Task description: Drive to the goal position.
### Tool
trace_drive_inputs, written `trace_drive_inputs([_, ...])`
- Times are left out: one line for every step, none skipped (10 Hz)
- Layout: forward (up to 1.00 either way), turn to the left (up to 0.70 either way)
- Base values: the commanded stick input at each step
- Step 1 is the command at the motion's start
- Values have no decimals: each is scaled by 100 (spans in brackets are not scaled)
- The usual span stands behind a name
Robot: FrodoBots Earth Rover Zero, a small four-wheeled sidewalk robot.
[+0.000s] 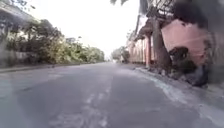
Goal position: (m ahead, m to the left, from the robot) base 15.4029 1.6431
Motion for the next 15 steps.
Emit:
trace_drive_inputs([100, 0])
trace_drive_inputs([100, 0])
trace_drive_inputs([100, 0])
trace_drive_inputs([100, 0])
trace_drive_inputs([100, 0])
trace_drive_inputs([100, 0])
trace_drive_inputs([100, 0])
trace_drive_inputs([100, 0])
trace_drive_inputs([100, 0])
trace_drive_inputs([100, 0])
trace_drive_inputs([100, 0])
trace_drive_inputs([100, 0])
trace_drive_inputs([100, 0])
trace_drive_inputs([100, 0])
trace_drive_inputs([100, 0])
